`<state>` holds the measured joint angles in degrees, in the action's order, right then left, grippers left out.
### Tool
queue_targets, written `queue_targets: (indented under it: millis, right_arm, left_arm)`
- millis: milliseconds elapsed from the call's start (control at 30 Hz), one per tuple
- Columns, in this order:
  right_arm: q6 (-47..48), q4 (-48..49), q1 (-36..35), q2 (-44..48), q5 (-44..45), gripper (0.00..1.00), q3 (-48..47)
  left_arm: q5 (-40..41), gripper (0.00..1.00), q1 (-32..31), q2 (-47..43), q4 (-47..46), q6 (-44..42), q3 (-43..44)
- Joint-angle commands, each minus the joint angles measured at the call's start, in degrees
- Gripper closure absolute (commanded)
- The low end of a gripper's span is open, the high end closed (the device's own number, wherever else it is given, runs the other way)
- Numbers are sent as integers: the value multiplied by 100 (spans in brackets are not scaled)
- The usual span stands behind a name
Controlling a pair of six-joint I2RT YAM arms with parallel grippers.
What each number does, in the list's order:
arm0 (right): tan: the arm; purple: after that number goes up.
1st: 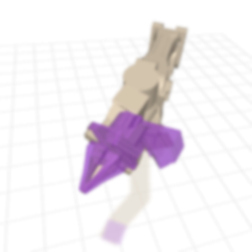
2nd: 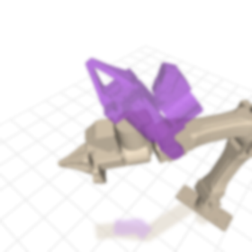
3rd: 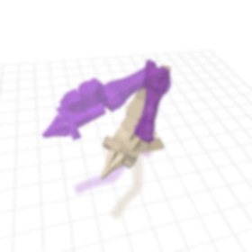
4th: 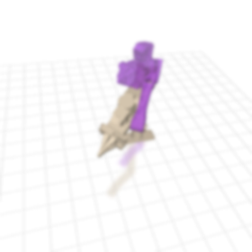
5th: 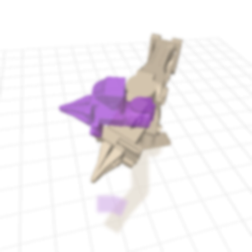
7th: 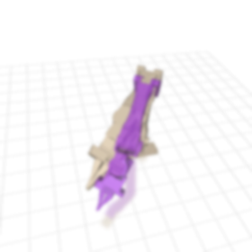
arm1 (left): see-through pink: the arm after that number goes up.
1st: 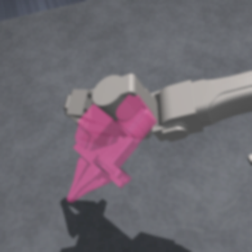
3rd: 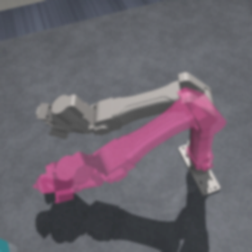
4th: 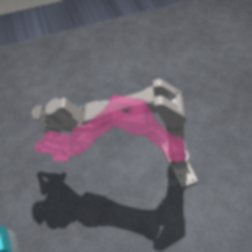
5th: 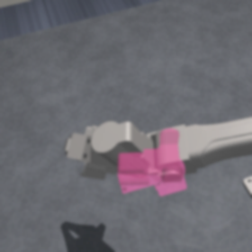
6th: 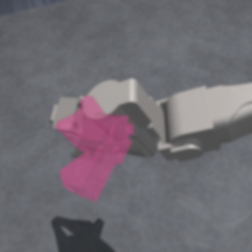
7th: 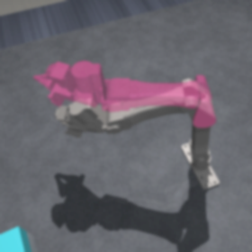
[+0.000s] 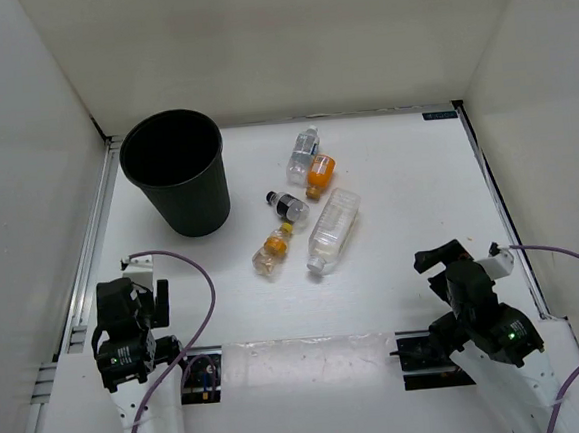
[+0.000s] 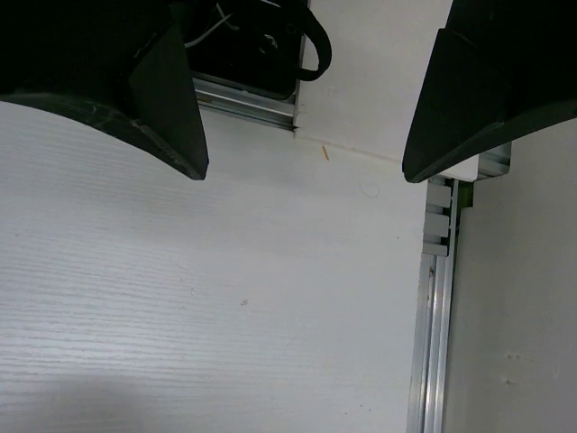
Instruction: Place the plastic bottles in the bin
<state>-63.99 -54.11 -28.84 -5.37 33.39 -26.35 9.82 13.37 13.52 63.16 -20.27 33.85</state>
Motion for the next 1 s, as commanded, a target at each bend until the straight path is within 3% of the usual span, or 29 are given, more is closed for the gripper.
queue_targets:
  millis: [0, 200, 300, 433, 533, 667, 767, 800, 867, 967]
  right_arm:
    - [-157, -108, 28, -52, 282, 0, 16]
    - [-518, -311, 28, -105, 511, 0, 16]
    - [-518, -311, 28, -228, 511, 0, 16]
    - [165, 214, 28, -570, 109, 0, 16]
    - [676, 532, 28, -1087, -25, 0, 68]
    - [1123, 717, 28, -1712, -77, 0, -203]
    - [1458, 919, 28, -2108, -227, 0, -318]
    - [1598, 919, 28, -2187, -306, 0, -397]
    - [1653, 1068, 28, -2320, -359, 0, -468]
    - [1776, 1138, 28, -2451, -490, 0, -590]
  left_arm:
    - [53, 0, -9, -42, -58, 49, -10]
    - [143, 0, -9, 238, -111, -195, -10]
    - [-444, 0, -9, 292, 108, -783, 419]
    - [-2348, 0, -9, 827, 723, -1952, 1404]
    - [-2984, 0, -9, 1336, 934, -2594, 1555]
    - [-2986, 0, -237, 1671, 935, -3901, 1467]
    - [-3449, 0, -413, 2337, 698, -3915, 1861]
    - [-3644, 0, -596, 2688, 698, -3697, 2367]
    - [-4370, 0, -729, 3961, 899, -3301, 3028]
    - [-4455, 0, -1606, 5325, 962, -2264, 4006]
